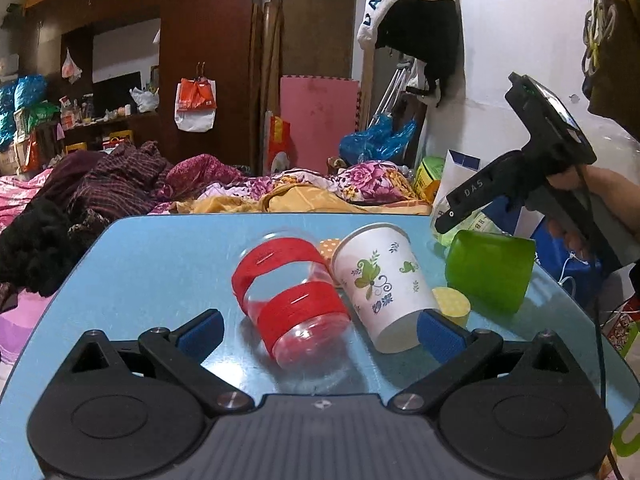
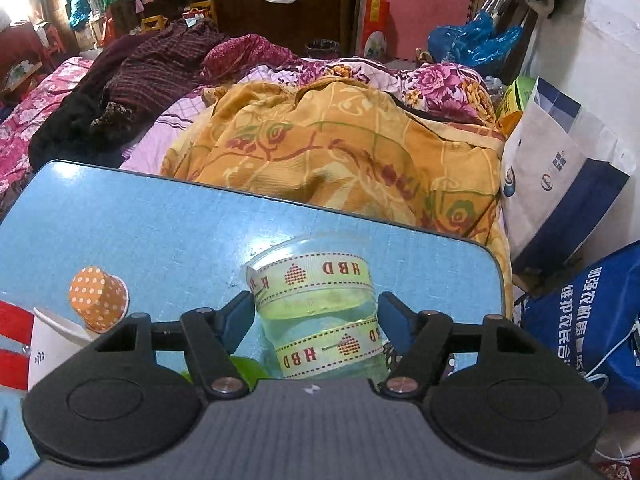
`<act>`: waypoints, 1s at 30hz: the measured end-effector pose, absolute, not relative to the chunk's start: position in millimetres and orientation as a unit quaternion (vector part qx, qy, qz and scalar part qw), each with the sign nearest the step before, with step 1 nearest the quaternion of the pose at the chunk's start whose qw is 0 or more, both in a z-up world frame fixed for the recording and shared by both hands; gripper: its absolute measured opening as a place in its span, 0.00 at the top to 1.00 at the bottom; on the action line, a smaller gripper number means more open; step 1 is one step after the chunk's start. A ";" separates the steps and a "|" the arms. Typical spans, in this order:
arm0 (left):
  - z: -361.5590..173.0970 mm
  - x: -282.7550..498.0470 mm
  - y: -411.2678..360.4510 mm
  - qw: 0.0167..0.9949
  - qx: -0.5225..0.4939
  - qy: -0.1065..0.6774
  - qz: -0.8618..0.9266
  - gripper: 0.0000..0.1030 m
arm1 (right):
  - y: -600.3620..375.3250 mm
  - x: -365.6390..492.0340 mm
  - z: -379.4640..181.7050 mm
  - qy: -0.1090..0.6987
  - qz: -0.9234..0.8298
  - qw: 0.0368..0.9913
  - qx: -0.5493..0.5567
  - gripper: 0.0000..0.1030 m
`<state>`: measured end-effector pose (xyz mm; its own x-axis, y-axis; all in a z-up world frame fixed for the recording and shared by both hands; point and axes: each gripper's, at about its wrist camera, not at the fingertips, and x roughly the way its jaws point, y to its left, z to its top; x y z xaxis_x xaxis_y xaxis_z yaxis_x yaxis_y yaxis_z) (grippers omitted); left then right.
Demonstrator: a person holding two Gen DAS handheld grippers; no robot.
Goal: Flip cup upright
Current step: 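Lift the clear HBD cup with the right tool toward the left tool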
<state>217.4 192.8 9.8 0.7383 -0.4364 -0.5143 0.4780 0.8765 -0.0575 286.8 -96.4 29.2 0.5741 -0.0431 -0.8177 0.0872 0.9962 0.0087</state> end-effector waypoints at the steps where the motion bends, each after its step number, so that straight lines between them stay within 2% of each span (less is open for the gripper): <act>1: 9.7 218.1 193.0 0.932 0.038 0.266 -0.245 0.00 | -95.2 287.9 30.0 0.461 -0.038 0.886 0.023 0.34; 12: 13.2 220.1 201.6 0.938 0.026 0.253 -0.235 0.00 | -96.1 285.0 51.5 0.421 -0.051 0.905 0.042 0.35; 23: 12.7 212.1 219.9 0.939 0.000 0.245 -0.242 0.00 | -55.0 228.9 98.1 0.367 -0.038 0.928 0.054 0.35; 30: 7.3 198.6 232.3 0.938 -0.006 0.240 -0.250 0.00 | -23.1 182.3 85.2 0.359 -0.008 0.931 0.070 0.33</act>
<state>198.6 232.3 7.3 0.7601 -0.4720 -0.4466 0.4662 0.8749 -0.1311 182.3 -23.1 85.2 0.7415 0.0343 -0.6701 0.0659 0.9901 0.1237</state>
